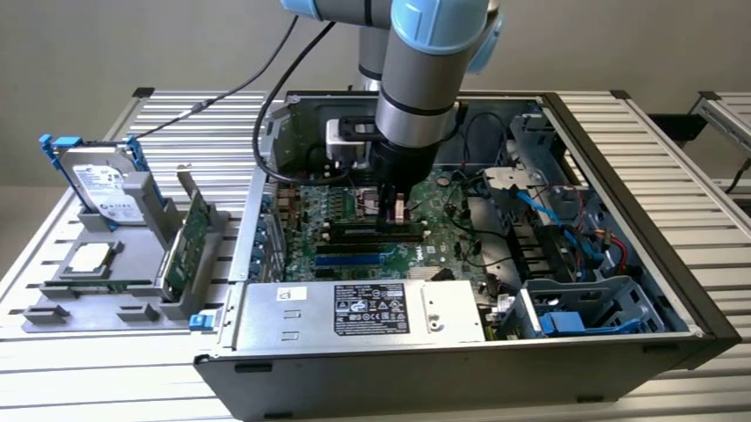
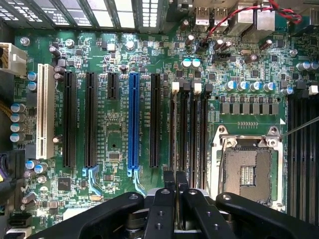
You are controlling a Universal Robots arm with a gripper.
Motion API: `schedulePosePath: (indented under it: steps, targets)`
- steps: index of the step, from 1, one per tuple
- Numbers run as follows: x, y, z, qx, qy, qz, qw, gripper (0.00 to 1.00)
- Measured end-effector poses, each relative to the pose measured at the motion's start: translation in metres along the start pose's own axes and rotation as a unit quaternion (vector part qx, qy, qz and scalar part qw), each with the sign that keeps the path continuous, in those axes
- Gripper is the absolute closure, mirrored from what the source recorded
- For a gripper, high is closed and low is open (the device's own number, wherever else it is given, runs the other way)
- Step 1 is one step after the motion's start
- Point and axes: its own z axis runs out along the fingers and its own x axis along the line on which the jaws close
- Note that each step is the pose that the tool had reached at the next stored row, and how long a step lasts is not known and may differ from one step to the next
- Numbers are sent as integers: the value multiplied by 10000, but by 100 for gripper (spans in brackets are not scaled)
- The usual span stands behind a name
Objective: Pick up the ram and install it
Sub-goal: 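Insert the ram into the slot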
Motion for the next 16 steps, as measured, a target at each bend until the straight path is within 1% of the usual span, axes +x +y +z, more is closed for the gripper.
schedulePosePath:
  steps: [16]
  targets:
    - [-1, -21, 7, -2, 3, -30, 10000, 87]
